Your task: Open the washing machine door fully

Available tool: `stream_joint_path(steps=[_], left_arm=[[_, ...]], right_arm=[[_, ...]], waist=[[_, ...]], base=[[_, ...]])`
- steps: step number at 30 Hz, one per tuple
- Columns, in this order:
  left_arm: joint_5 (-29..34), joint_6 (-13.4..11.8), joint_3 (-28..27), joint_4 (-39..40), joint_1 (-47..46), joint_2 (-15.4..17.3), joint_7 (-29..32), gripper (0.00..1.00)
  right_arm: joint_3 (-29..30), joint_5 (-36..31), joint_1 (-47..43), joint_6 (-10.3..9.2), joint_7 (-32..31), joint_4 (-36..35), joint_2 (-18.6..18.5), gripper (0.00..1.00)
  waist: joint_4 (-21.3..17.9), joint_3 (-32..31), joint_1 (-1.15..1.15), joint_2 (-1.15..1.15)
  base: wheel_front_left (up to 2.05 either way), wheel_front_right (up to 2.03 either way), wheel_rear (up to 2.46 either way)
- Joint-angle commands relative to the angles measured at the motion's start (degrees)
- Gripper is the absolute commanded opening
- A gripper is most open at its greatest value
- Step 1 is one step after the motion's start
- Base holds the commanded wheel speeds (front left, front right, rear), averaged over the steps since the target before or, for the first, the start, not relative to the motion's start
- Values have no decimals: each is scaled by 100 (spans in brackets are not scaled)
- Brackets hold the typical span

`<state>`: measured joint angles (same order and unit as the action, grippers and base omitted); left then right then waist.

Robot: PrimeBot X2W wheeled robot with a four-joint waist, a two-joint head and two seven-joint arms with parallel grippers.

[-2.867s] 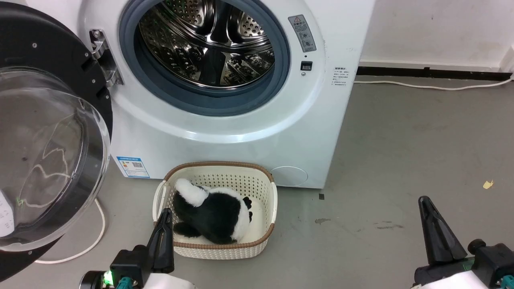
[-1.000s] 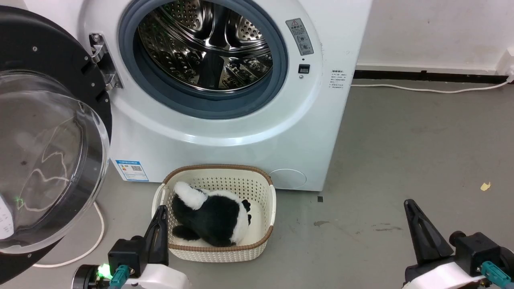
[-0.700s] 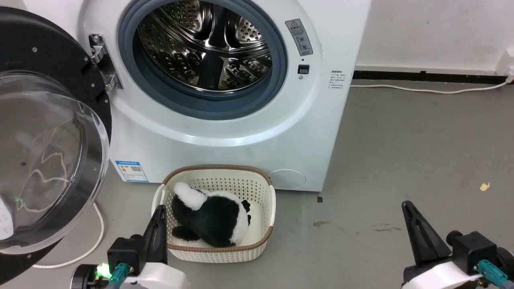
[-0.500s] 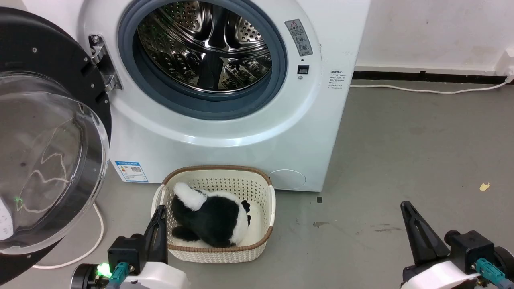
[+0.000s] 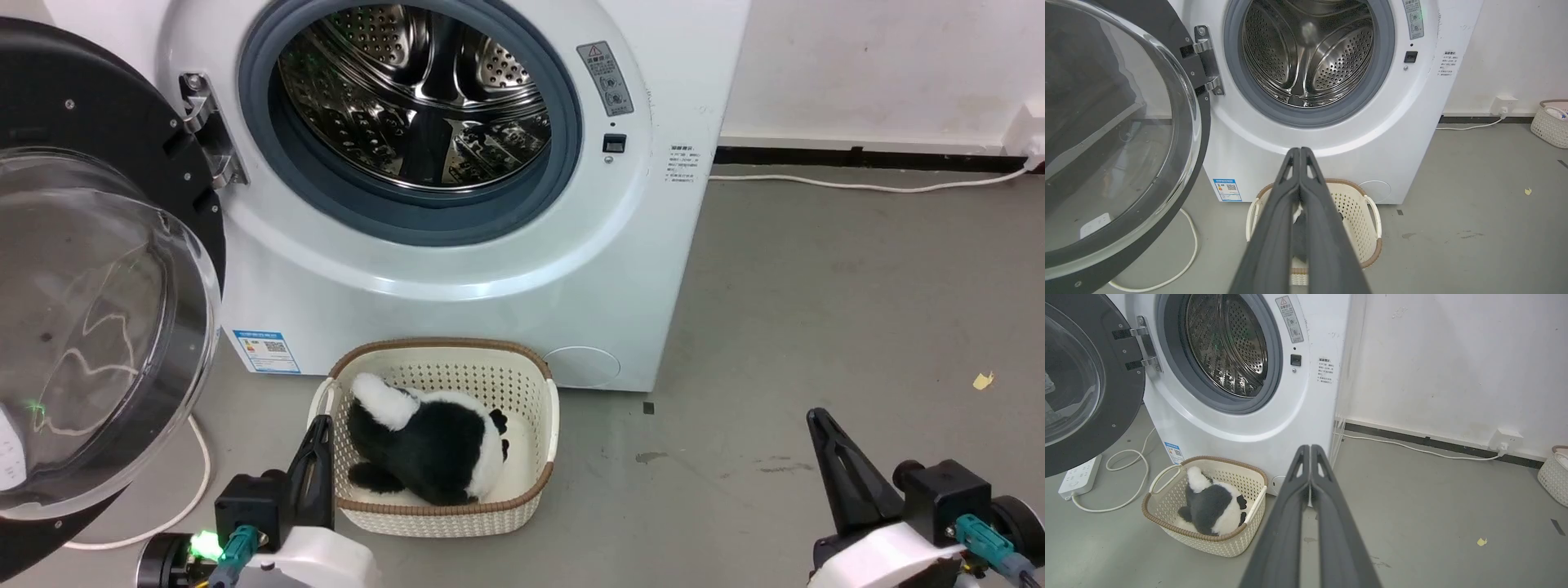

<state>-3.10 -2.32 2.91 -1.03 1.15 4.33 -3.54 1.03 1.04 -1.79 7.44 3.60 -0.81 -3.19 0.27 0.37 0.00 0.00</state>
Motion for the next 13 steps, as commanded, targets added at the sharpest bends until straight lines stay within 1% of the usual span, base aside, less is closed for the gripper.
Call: stream_joint_path(steps=[1,13], left_arm=[[80,57,-59,35,-77,-38,55,0],[188,139,-167,66,-95,-88,195,0]], right_arm=[[-25,-30,93,4,-57,17,25,0],[-62,-65,133,4,-199,47,28,0]], waist=[[-3,-5,0,0],[-14,-20,0,0]], base=[[0,0,0],[0,0,0]])
